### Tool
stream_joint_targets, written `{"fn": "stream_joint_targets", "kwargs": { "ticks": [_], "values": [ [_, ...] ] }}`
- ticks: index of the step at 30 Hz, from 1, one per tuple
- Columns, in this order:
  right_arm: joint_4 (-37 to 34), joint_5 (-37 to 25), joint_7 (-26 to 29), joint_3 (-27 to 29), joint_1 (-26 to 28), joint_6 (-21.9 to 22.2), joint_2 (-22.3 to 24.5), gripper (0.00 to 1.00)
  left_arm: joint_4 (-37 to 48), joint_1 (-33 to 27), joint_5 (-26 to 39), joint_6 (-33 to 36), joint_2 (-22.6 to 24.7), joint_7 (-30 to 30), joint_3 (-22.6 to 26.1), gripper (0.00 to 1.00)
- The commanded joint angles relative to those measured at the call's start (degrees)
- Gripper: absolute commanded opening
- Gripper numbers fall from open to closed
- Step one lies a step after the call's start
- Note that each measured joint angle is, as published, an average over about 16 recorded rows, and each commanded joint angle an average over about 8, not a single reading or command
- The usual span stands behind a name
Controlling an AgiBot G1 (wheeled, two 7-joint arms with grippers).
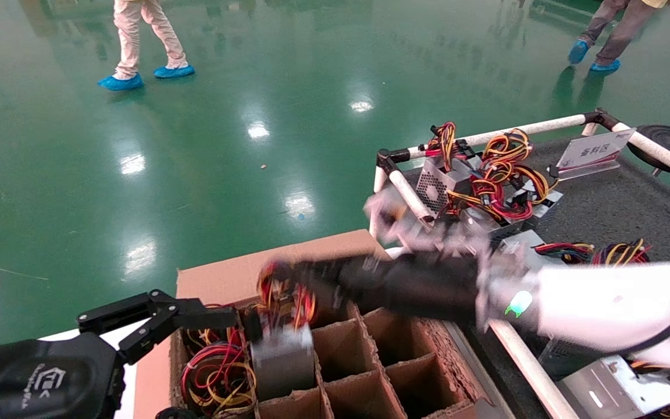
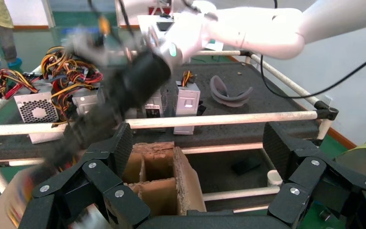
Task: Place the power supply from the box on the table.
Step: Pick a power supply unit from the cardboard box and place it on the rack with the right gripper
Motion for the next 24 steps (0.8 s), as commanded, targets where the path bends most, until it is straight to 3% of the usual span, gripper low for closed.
{"fn": "stream_joint_targets", "kwargs": {
  "ticks": [1, 7, 13, 24],
  "values": [
    [0.3, 2.0, 1.8, 1.4, 0.9, -0.3, 1.0, 0.00, 0.0, 0.0, 0.0, 0.0, 0.0, 0.0, 0.0, 1.00],
    [2.5, 6.4, 8.9, 5.2, 5.7, 0.7, 4.6, 0.00, 0.0, 0.0, 0.0, 0.0, 0.0, 0.0, 0.0, 1.00],
    [3.0, 6.6, 13.5, 7.7, 11.4, 4.4, 7.9, 0.00, 0.0, 0.0, 0.0, 0.0, 0.0, 0.0, 0.0, 1.00],
    [-6.5, 3.3, 10.2, 11.2, 24.2, 10.7, 11.3, 0.00, 0.0, 0.0, 0.0, 0.0, 0.0, 0.0, 0.0, 1.00]
  ]
}}
